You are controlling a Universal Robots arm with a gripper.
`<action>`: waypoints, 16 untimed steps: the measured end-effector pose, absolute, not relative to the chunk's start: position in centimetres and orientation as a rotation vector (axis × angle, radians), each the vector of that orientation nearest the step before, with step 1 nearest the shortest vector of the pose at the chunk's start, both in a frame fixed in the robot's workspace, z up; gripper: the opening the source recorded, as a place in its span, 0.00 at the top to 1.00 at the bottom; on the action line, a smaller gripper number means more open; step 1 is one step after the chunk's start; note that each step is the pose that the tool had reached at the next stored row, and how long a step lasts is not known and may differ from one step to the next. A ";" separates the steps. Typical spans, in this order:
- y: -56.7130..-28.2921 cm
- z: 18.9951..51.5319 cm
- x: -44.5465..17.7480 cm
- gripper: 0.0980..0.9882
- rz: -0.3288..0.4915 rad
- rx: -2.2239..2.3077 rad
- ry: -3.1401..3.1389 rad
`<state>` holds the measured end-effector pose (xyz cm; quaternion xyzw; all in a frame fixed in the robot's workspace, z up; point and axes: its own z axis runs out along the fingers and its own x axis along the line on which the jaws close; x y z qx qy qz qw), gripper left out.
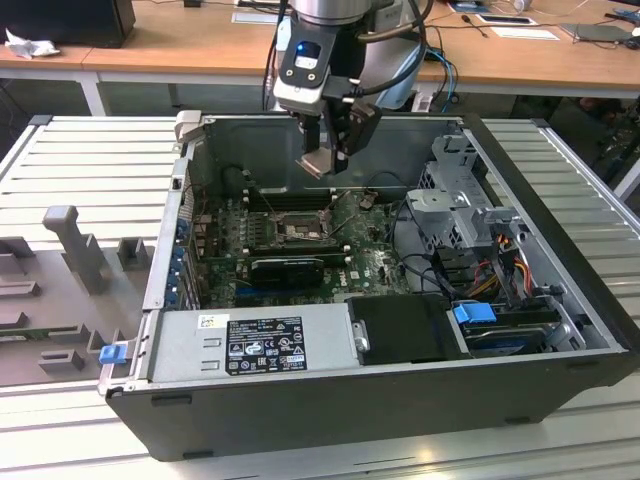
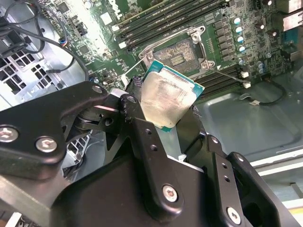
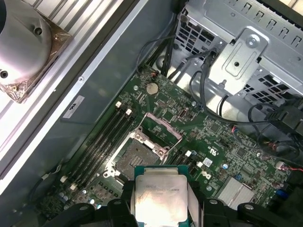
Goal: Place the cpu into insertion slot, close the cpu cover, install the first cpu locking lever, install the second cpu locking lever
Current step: 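Place the cpu into insertion slot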
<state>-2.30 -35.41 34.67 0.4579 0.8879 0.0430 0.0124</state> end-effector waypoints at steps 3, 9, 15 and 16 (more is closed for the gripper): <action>-35.4 34.6 -2.3 0.51 0.134 1.430 2.766; -35.4 34.4 -2.3 0.51 0.134 1.436 2.763; -35.4 34.1 -2.3 0.51 0.133 1.438 2.762; -35.4 34.0 -2.3 0.51 0.133 1.438 2.762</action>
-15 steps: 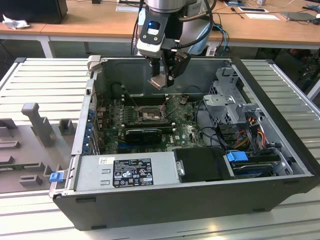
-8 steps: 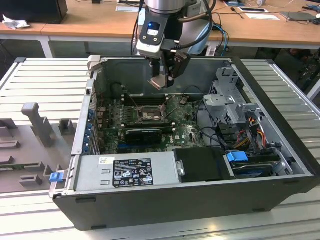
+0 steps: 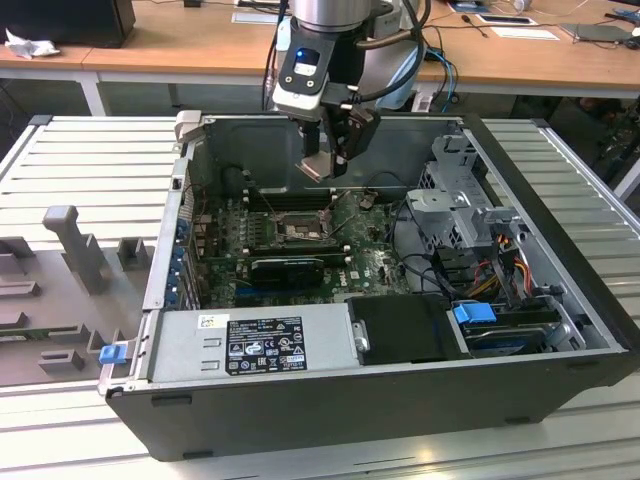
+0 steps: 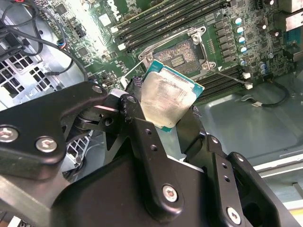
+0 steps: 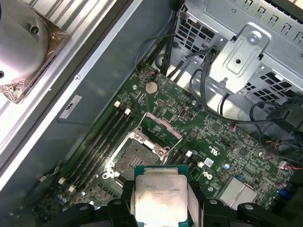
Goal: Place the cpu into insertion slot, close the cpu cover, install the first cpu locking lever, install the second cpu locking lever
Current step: 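Place the cpu into insertion slot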
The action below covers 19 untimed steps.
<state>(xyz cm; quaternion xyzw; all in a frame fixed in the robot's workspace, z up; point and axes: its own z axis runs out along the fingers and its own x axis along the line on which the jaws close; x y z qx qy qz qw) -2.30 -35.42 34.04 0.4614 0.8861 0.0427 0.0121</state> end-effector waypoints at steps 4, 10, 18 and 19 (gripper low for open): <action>-35.4 33.9 -2.3 0.51 0.132 1.442 2.761; -35.4 33.8 -2.3 0.51 0.132 1.510 2.722; -35.4 33.7 -2.3 0.51 0.131 1.580 2.679; -35.4 33.6 -2.3 0.51 0.130 1.591 2.672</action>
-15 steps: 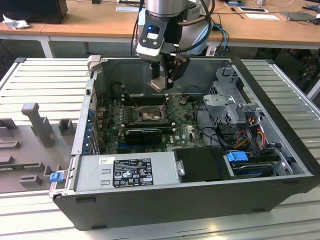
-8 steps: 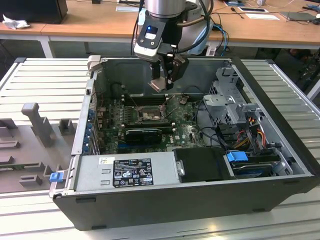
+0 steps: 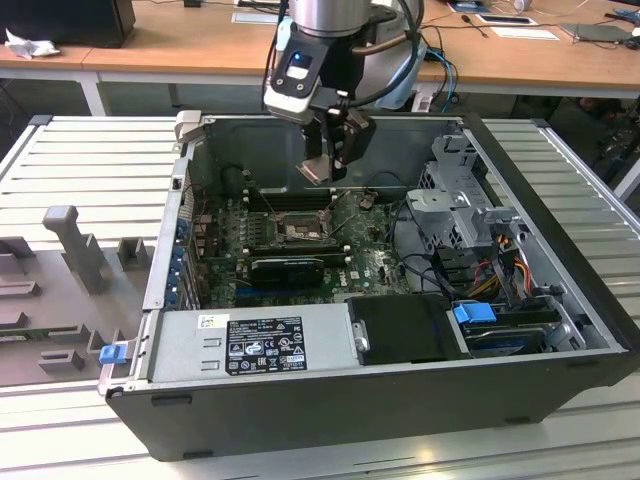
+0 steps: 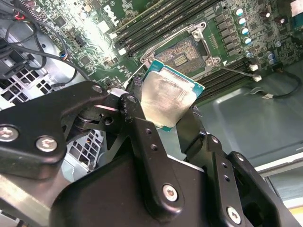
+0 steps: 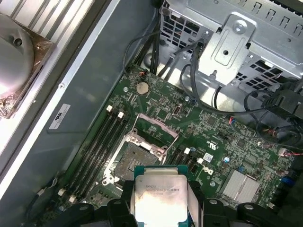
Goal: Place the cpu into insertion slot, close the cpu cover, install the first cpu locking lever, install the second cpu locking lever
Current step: 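Place the cpu into insertion slot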
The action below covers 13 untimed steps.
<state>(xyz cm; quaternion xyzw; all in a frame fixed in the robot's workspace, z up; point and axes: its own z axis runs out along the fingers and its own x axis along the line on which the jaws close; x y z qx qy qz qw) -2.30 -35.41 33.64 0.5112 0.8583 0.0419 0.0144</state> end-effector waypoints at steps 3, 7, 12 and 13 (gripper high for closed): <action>-35.4 33.6 -2.3 0.51 0.130 1.614 2.658; -35.4 33.6 -2.3 0.51 0.130 1.642 2.639; -35.4 33.5 -2.3 0.51 0.128 1.699 2.601; -35.4 33.5 -2.3 0.51 0.127 1.750 2.565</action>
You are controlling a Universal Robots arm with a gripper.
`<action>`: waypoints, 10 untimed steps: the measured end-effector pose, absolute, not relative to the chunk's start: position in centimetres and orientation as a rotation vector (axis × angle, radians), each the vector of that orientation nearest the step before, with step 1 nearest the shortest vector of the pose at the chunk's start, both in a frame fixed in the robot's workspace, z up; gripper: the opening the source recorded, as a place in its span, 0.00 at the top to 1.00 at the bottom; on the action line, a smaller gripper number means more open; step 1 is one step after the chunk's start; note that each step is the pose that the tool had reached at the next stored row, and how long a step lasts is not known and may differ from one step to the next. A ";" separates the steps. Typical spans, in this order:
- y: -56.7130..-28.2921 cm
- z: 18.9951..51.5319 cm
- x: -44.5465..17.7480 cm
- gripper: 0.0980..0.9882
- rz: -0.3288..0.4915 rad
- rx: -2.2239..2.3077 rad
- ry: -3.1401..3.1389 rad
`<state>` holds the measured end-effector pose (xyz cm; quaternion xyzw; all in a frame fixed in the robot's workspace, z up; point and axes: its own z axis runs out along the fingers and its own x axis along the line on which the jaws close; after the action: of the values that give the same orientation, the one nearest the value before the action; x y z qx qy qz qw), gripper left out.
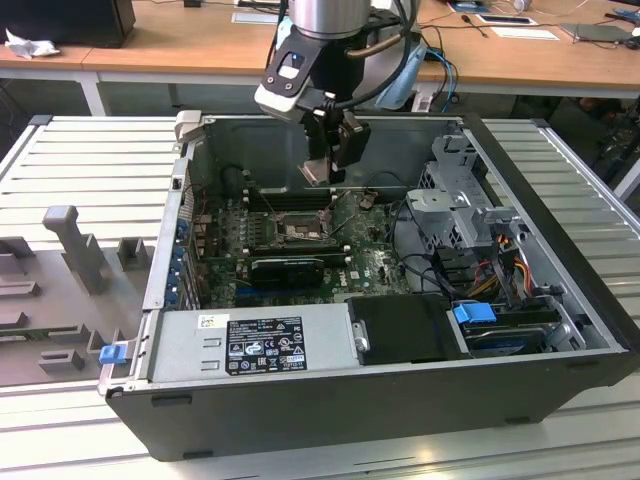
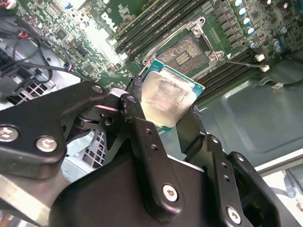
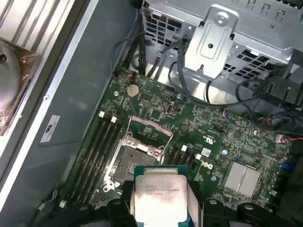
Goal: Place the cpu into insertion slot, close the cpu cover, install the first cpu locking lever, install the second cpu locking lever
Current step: 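Place the cpu into insertion slot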
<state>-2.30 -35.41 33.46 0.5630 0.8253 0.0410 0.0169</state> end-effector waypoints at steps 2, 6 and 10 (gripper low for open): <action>-35.4 33.4 -2.3 0.51 0.126 1.797 2.531; -35.4 33.4 -2.3 0.51 0.125 1.850 2.490; -35.4 33.3 -2.3 0.51 0.123 1.927 2.428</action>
<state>-2.31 -35.42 33.33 0.6212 0.7824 0.0396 0.0198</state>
